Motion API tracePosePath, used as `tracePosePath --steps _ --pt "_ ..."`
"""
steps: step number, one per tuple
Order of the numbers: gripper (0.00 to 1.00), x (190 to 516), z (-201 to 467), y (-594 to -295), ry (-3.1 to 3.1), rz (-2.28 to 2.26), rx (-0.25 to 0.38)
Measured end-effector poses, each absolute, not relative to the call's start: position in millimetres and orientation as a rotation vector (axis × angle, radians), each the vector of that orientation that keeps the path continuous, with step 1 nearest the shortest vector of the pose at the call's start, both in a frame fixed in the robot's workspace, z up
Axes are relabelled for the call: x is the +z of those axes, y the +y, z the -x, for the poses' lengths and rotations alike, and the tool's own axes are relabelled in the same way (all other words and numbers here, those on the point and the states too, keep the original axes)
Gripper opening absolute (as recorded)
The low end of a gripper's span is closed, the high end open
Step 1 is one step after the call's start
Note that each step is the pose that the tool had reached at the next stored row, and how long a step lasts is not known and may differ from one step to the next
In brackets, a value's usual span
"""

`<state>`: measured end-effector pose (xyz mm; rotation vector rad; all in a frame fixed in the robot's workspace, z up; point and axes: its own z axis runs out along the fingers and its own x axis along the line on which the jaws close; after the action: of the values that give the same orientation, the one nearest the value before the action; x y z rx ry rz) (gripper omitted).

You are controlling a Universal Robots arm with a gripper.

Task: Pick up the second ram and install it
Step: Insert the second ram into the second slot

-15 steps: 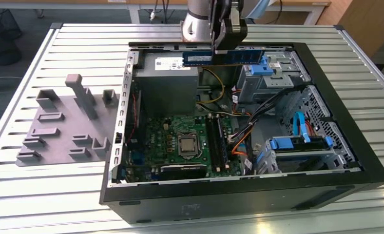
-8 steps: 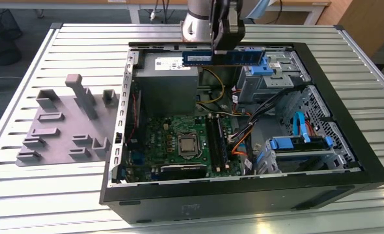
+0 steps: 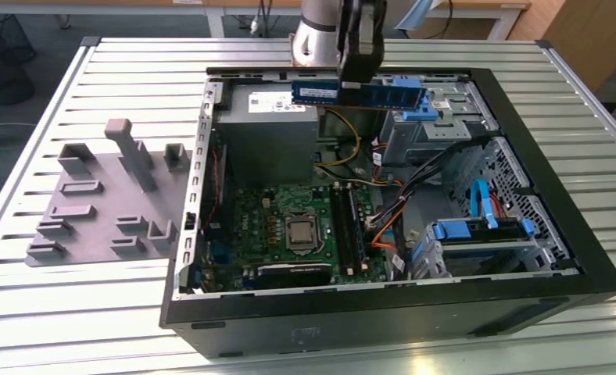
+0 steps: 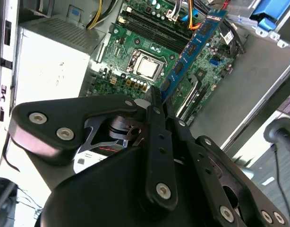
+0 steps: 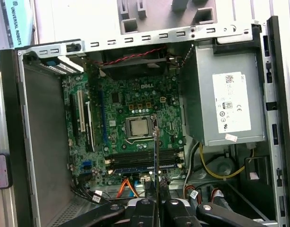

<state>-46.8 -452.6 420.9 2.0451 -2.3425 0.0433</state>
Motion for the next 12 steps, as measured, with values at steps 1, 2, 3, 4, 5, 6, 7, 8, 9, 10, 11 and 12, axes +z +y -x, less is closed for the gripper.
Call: tracePosePath --steps 1,2,3,4,5,6,7,8,9,10,11,12 --pt "0.14 420.7 46.8 -452.6 -2.357 -2.028 0.043" --pt "0.14 420.6 46.8 -452.6 -2.370 -2.012 0.043" --pt "0.14 420.4 46.9 -452.7 -2.381 -1.999 0.042" --pt "0.14 420.3 46.8 -452.6 -2.391 -1.987 0.042" --pt "0.14 420.2 46.8 -452.6 -2.401 -1.975 0.042" --pt "0.14 420.1 46.8 -452.6 -2.410 -1.964 0.042" --pt "0.14 419.9 46.8 -452.6 -2.418 -1.953 0.041" --pt "0.14 419.9 46.8 -452.6 -2.426 -1.943 0.041" --pt "0.14 419.8 46.8 -452.6 -2.434 -1.933 0.041" --pt "0.14 419.7 46.8 -452.6 -2.442 -1.923 0.041" --pt "0.14 419.6 46.8 -452.6 -2.451 -1.912 0.040" --pt "0.14 419.5 46.8 -452.6 -2.459 -1.900 0.040"
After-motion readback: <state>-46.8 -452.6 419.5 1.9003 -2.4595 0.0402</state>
